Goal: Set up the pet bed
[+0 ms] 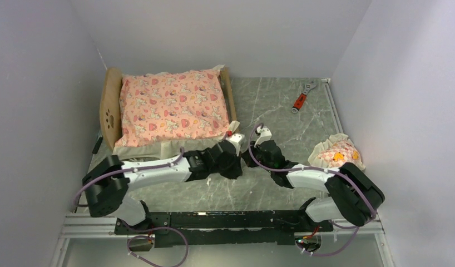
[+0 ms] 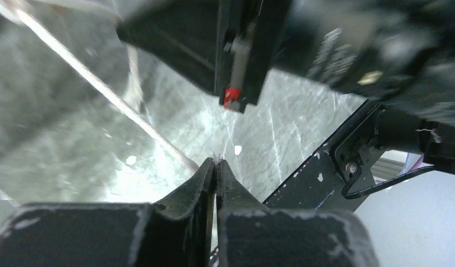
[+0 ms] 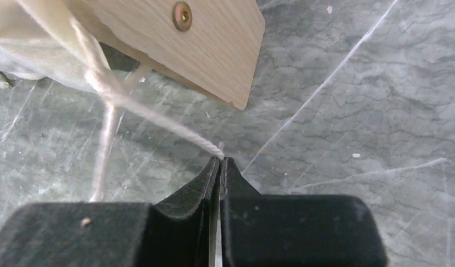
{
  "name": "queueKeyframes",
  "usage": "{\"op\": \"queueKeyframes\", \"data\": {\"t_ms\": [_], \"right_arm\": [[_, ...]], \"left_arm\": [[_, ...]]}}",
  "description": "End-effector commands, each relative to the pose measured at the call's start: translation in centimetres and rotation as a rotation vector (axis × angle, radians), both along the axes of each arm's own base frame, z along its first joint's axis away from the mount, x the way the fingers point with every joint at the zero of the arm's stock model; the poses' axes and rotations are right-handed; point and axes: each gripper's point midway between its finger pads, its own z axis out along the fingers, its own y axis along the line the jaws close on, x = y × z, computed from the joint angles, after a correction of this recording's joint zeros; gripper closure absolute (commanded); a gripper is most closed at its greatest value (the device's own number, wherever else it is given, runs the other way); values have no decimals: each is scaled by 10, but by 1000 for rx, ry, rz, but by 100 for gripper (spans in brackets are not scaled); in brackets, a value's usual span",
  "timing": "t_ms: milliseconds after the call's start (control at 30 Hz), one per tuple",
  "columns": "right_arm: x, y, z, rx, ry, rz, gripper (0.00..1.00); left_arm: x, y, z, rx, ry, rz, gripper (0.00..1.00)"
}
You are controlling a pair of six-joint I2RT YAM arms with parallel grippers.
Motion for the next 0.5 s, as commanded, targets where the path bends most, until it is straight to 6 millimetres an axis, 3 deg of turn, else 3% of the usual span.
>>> {"op": "queueKeyframes", "data": {"t_ms": [0, 100, 200, 300, 467], "right_arm": [[12, -9, 35, -23, -106, -27, 87], [9, -26, 49, -78, -130, -58, 71], [6, -36, 76, -84, -192, -63, 57], [7, -33, 109, -70, -248, -36, 48], [20, -16, 153, -63, -261, 25, 42]], "left_arm": [[-35, -31, -21, -76, 112, -56, 83], [-35, -17, -25, -33, 109, -20, 66], [-24, 7, 2, -20, 23, 39, 52], [-9, 36, 34, 30, -43, 85, 43], [18, 103, 65, 172, -60, 232, 37]]}}
